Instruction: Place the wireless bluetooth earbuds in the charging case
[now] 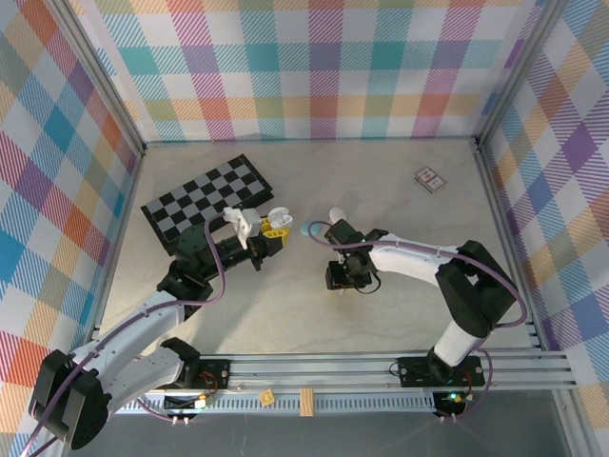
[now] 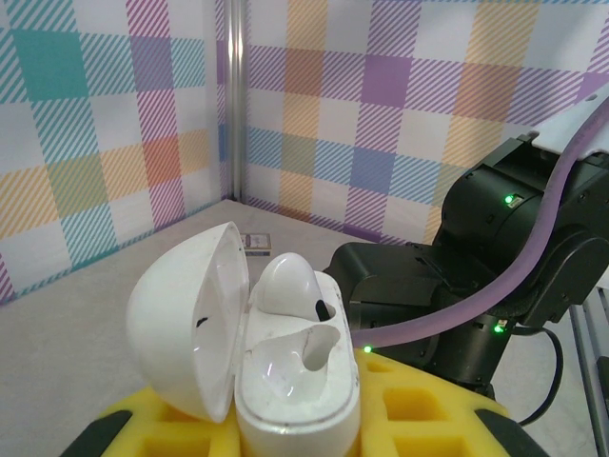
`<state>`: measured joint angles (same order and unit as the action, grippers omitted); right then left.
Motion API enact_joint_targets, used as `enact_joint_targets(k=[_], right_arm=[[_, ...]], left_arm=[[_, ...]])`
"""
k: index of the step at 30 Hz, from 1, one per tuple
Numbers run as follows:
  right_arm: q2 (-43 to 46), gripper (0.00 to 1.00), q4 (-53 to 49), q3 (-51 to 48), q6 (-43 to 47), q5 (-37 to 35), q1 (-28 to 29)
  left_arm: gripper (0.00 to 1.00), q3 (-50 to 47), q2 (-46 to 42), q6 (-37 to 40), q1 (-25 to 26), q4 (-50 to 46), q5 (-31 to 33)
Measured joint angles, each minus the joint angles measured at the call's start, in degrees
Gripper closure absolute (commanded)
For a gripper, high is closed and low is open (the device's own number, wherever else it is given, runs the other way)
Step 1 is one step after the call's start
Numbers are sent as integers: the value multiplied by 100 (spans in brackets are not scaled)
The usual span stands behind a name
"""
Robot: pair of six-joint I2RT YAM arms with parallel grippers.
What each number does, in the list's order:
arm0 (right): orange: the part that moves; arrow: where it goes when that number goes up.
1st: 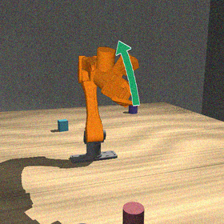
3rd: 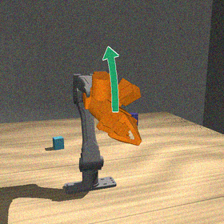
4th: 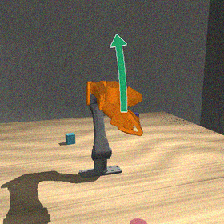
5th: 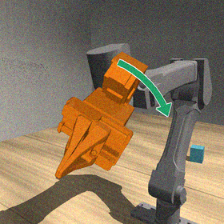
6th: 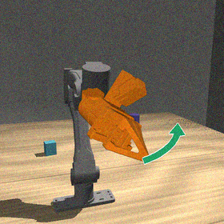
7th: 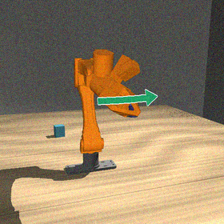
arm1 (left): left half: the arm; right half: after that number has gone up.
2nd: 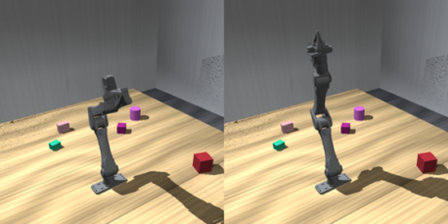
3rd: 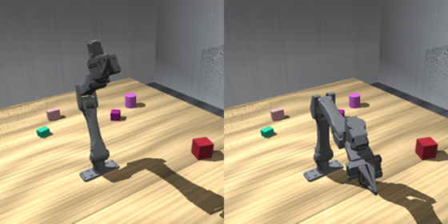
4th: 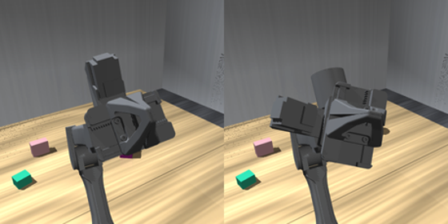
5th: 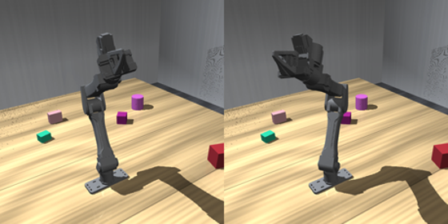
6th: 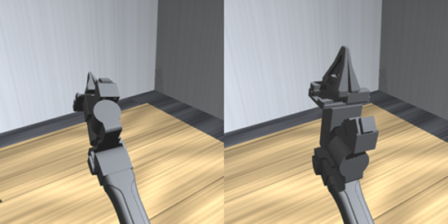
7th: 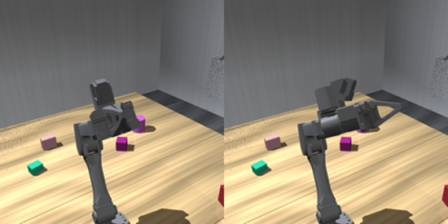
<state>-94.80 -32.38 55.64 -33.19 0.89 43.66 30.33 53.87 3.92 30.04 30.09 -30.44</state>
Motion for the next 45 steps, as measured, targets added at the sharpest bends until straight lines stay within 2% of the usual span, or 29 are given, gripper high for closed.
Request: enact_joint_targets(k=[7,13,31,40,45], right_arm=[[-330,54,-597,586,-227,-192,-39],[-804,67,-951,831,-446,-87,-140],[-1163,82,-1362,1200,-409,181,-350],[-1088,80,-1281,1154,-411,133,-352],[-444,80,-894,813,-396,-199,-348]], left_arm=[[93,0,-59,20,0,-9,2],[93,0,-105,52,0,-17,2],[93,-2,-68,149,22,-146,2],[93,-2,33,146,22,-144,2],[93,-2,186,146,33,-133,0]])
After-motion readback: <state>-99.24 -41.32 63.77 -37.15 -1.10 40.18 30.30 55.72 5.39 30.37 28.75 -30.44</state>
